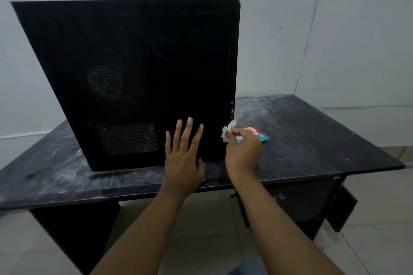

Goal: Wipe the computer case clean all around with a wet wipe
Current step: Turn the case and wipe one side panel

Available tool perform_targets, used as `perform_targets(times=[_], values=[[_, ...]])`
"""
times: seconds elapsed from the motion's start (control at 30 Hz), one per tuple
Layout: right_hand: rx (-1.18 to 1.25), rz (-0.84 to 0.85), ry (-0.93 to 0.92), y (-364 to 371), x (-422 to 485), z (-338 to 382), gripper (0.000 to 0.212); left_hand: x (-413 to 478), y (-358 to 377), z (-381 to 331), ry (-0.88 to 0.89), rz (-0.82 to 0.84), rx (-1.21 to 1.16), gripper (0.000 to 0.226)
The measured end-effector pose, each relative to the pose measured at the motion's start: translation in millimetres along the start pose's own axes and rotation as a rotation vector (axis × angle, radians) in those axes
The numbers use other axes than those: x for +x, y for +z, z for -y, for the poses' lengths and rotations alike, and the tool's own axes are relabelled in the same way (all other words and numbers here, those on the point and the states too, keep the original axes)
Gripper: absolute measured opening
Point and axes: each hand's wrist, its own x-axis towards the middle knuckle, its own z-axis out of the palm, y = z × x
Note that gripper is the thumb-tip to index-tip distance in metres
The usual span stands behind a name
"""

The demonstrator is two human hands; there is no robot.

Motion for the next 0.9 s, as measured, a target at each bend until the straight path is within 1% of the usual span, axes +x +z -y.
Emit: perform_targets(times=[0.1, 0.17, 0.23, 0.37, 0.43, 0.57, 0.63, 0.7, 0.8, 0.87, 0.9], values=[[0.067, -0.049, -0.107, -5.5, 25.7, 34.4, 0.019, 0.0, -1.6, -1.9, 0.002, -0.016, 0.003, 0.101], [0.096, -0.101, -0.118, -4.1, 39.9, 53.7, 0.019, 0.4, -2.9, -3.4, -0.008, -0.023, 0.032, 0.099], [0.131, -0.108, -0.060, -0.6, 42.0, 59.8, 0.017, 4.4, -5.6, -4.5, 0.001, -0.024, 0.078, 0.097], [0.148, -0.040, 0.048, 0.5, 21.2, 45.9, 0.021, 35.2, -29.2, -3.2, 0.053, -0.083, 0.120, 0.088], [0.125, -0.048, 0.048, -0.6, 22.3, 51.6, 0.017, 59.9, -45.9, -1.3, 0.057, -0.125, 0.144, 0.084], [0.065, -0.068, -0.026, -6.4, 57.9, 85.4, 0.008, 111.0, -82.1, 6.9, 0.059, -0.195, 0.192, 0.080], [0.027, -0.039, -0.019, -9.7, 69.5, 89.1, 0.012, 133.9, -100.6, 11.5, 0.057, -0.239, 0.222, 0.080], [0.040, -0.035, -0.021, -12.8, 66.8, 81.9, 0.015, 152.7, -118.0, 15.8, 0.036, -0.265, 0.231, 0.081], [0.130, -0.047, 0.043, -12.6, 53.2, 73.1, 0.014, 176.0, -139.2, 27.2, 0.008, -0.291, 0.251, 0.086], [0.209, -0.069, 0.121, -8.6, 54.6, 78.0, 0.014, 188.1, -151.4, 36.9, 0.030, -0.273, 0.259, 0.091], [0.240, -0.097, 0.131, -6.8, 58.8, 83.4, 0.014, 191.9, -156.3, 40.9, 0.048, -0.259, 0.266, 0.093]])
